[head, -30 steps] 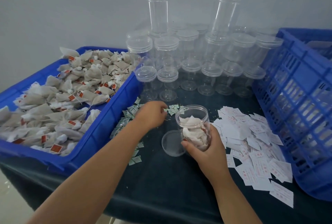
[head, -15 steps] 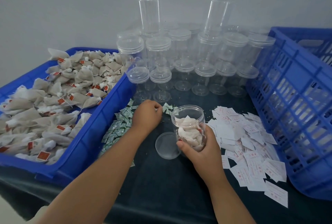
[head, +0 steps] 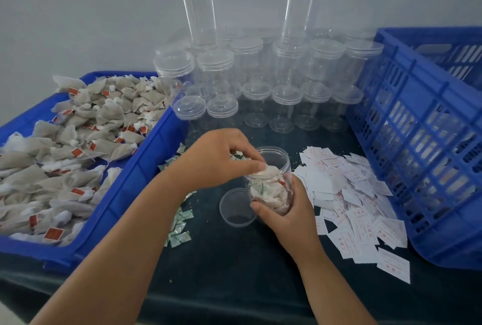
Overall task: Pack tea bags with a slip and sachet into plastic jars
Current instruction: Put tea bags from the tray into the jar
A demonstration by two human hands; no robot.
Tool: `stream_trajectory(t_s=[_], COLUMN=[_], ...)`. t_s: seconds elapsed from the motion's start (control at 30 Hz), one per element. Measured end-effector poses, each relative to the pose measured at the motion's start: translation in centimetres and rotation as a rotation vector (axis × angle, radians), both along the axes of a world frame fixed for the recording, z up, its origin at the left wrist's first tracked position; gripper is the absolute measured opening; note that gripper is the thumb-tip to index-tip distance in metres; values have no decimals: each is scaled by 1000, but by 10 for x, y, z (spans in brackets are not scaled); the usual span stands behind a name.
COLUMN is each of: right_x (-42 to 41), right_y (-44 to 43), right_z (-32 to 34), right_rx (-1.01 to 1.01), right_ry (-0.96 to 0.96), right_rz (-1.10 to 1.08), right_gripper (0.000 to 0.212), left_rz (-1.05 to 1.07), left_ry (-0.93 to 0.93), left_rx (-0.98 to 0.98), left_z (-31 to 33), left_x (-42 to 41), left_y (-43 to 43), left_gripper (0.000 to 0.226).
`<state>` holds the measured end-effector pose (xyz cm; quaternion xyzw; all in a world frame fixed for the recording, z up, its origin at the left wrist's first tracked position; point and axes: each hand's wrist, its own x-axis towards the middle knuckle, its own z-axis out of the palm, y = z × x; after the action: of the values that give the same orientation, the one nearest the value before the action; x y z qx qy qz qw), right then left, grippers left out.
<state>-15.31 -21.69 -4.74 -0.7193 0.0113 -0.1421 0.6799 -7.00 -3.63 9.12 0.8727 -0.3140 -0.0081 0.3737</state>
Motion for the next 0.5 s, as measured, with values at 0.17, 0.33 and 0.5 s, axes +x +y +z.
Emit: stream_trajectory(t_s=[0.17,0.33,0.5], right_x=[-5,-7,-1], right_y=[1,-8,-21], right_z=[4,8,5], right_rx=[0,-40,9], right_ry=[-47,-148,-163], right_rz=[-80,-451,-696], right_gripper=[80,82,83], left_rz=[415,156,133], left_ry=[97,132,8], left_rx=[-359,207,529], left_z=[-20,-60,-102], left_x=[11,2,-7], left_y=[-17,-46,-84], left_gripper=[9,10,32])
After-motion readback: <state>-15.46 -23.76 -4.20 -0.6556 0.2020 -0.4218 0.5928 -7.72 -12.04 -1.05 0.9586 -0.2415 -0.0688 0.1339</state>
